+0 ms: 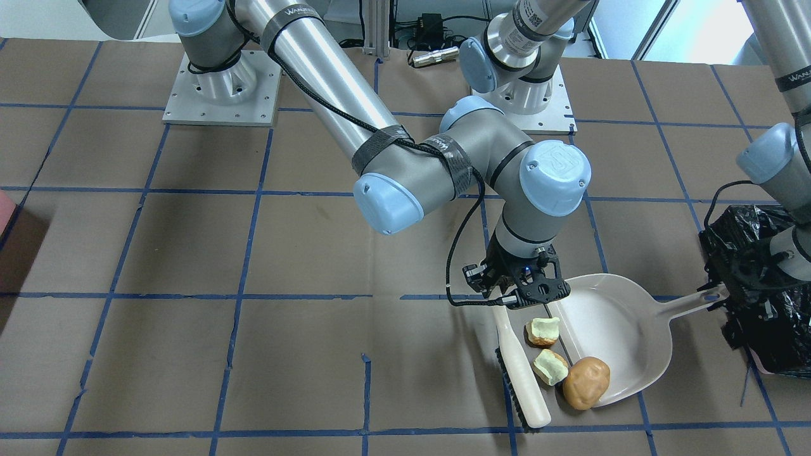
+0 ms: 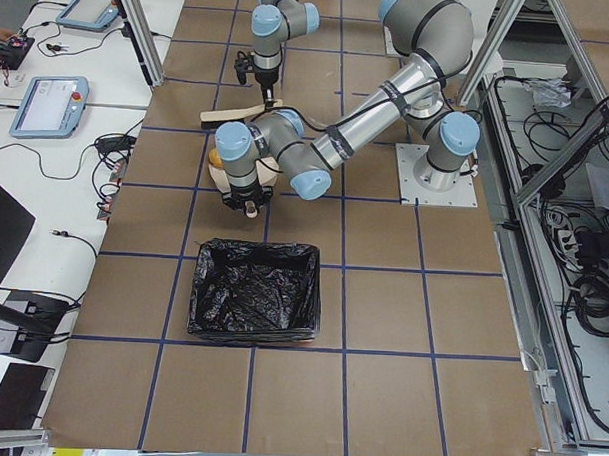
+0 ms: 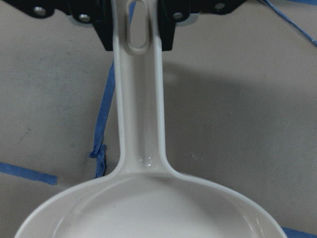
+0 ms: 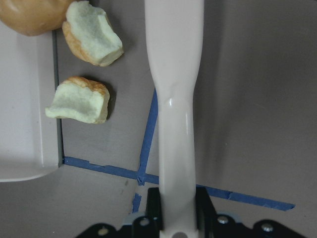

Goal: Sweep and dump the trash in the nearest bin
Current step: 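Sweep bread into dustpan with brush in right gripper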

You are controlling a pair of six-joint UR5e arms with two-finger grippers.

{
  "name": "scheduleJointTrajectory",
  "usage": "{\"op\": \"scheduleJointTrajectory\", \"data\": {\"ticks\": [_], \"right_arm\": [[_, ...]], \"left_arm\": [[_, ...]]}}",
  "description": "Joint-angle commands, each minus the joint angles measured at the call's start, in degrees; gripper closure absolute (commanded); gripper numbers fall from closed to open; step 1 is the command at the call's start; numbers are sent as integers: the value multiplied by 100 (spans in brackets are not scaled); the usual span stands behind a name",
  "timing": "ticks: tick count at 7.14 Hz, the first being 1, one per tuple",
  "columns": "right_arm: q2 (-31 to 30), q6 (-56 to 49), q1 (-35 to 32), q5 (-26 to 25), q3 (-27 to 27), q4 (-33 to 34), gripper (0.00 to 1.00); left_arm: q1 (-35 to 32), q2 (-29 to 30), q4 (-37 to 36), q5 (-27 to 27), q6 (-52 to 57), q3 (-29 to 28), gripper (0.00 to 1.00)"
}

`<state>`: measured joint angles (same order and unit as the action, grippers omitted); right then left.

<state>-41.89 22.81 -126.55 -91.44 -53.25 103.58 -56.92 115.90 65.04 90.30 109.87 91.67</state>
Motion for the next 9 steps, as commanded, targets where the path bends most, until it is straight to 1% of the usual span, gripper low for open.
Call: {"op": "scheduleJointTrajectory", "data": {"ticks": [1,2,4,6,7,8,9], "right_arm": [[49,-5,-158,-14,7,-22,89],[119,47,-298,-23,7,-4,89],[294,170,-606,-251,16,13,89],[313,476,-790,-164,86,101,89],[356,600,-905,-155,243,127,89],[435,688,-1028,-68,401,197,89],[462,916,-1168,124,533,268,89]], "left_arm": [[6,-6,0,-4,-1,9,95],[6,-6,0,-4,-18,9,95],[6,-15,0,-4,-27,26,95],[-3,-33,0,-4,-80,44,95],[-3,-41,0,-4,-80,53,95],[-3,-41,0,-4,-89,53,95],[-12,-50,0,-4,-89,53,95]]}}
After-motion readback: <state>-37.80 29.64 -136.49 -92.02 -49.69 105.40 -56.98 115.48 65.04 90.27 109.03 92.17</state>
